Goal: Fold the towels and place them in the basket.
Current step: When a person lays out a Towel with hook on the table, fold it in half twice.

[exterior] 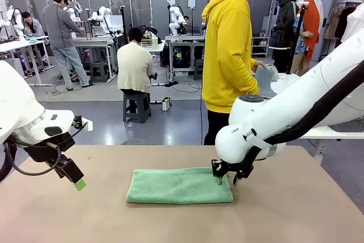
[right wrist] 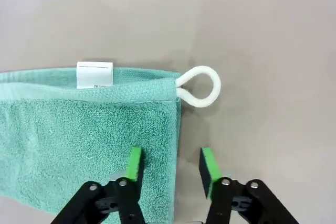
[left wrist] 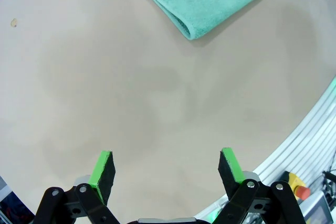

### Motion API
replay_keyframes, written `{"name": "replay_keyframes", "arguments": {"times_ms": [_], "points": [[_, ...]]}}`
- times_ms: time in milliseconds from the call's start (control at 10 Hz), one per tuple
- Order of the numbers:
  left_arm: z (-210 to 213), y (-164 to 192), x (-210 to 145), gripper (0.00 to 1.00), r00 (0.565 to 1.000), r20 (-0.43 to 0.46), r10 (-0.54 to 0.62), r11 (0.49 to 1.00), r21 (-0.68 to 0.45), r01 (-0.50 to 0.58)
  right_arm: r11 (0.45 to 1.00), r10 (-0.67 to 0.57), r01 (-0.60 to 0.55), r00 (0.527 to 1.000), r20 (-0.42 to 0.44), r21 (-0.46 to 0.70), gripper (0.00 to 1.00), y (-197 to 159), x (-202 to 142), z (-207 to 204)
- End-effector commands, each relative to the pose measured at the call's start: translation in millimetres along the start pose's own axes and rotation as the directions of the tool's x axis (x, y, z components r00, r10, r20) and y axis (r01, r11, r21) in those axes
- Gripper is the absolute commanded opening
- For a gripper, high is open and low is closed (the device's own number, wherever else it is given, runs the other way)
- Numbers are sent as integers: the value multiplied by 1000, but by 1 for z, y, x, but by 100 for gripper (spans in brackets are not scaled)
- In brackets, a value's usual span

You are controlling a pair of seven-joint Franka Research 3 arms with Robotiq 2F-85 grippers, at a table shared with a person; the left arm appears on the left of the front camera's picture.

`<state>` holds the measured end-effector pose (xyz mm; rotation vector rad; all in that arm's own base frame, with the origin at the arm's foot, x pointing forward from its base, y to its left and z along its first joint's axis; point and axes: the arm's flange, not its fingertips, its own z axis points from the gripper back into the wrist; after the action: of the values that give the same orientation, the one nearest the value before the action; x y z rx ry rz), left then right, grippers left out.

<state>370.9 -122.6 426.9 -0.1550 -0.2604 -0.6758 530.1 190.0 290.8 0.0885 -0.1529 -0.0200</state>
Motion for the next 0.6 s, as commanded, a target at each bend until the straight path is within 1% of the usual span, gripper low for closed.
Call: {"name": "replay_keyframes", "arguments": {"times_ms": [0,300,500], "points": [[-2,0,0,100,1000,-5,2,1000,9,-2,999,-49,49,998,27,-8,0,8,-1,-5],[-2,0,0,100,1000,-5,2,1000,9,-2,998,-58,58,998,3,2,0,8,2,-8],[-2,0,0,100,1000,-5,2,1000,9,-2,998,-66,66,998,6,5,0,4,3,-5]]}}
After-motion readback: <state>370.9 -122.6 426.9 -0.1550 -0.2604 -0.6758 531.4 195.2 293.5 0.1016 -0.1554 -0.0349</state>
